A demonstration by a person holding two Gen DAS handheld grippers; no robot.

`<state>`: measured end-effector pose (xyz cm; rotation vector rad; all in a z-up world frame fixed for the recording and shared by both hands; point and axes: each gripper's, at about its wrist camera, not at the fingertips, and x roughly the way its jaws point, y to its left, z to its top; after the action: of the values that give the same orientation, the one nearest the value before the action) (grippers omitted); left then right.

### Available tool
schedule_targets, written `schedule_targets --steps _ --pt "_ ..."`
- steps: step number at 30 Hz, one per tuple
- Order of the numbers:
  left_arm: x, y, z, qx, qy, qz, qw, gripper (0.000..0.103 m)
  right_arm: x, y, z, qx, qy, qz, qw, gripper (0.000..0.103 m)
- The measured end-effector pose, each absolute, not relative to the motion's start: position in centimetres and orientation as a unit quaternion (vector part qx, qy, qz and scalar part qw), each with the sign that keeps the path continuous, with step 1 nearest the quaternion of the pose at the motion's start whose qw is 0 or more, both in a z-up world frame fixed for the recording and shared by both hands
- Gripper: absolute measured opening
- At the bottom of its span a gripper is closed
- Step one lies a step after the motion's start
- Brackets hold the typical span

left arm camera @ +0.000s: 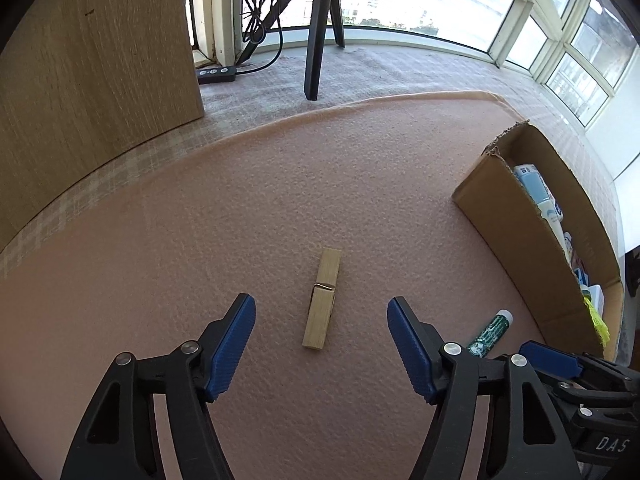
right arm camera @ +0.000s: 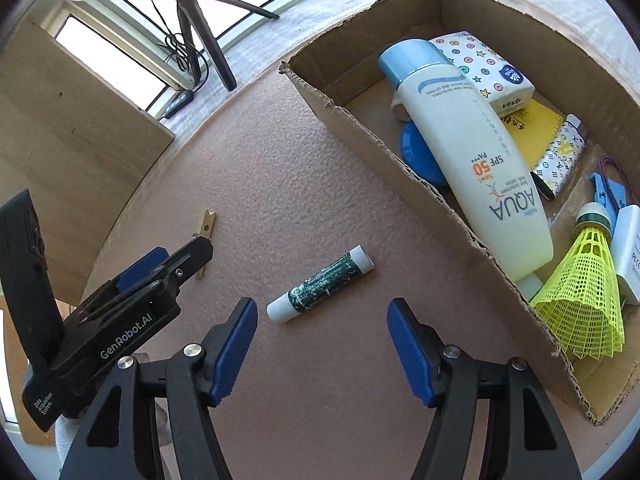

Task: Organize objects
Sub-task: 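Grasp the wooden clothespin with the left gripper while the right gripper grasps the green lip balm, then carry the clothespin and lip balm into the box and open both grippers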

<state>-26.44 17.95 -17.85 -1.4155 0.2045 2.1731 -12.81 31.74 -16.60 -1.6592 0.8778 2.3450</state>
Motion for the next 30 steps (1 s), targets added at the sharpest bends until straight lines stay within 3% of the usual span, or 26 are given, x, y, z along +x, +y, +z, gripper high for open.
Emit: schedule_targets --steps 3,13,21,25,30 --pt "-26.5 18.0 -18.1 -0.524 0.083 0.804 0.27 0.069 -13.5 31.9 -17.2 -0.556 0.297 0.772 0.08 0.054" --pt "-27.0 18.1 -19.1 -0.53 0.085 0.799 0.271 0.06 -14.8 30.6 -17.6 -0.562 0.247 0.782 0.103 0.048" --pt "-27.4 17.2 -19.0 -0.53 0.083 0.803 0.259 0.037 -15.3 29.0 -17.6 -0.566 0.178 0.799 0.096 0.035" --pt "-27.5 16.5 -19.0 -0.532 0.076 0.804 0.256 0.017 -15.3 28.5 -17.6 -0.57 0.154 0.803 0.082 0.023" --pt "-26.8 15.6 -18.9 -0.533 0.064 0.803 0.258 0.015 -15.1 28.0 -17.6 -0.576 0.13 0.805 0.058 0.014"
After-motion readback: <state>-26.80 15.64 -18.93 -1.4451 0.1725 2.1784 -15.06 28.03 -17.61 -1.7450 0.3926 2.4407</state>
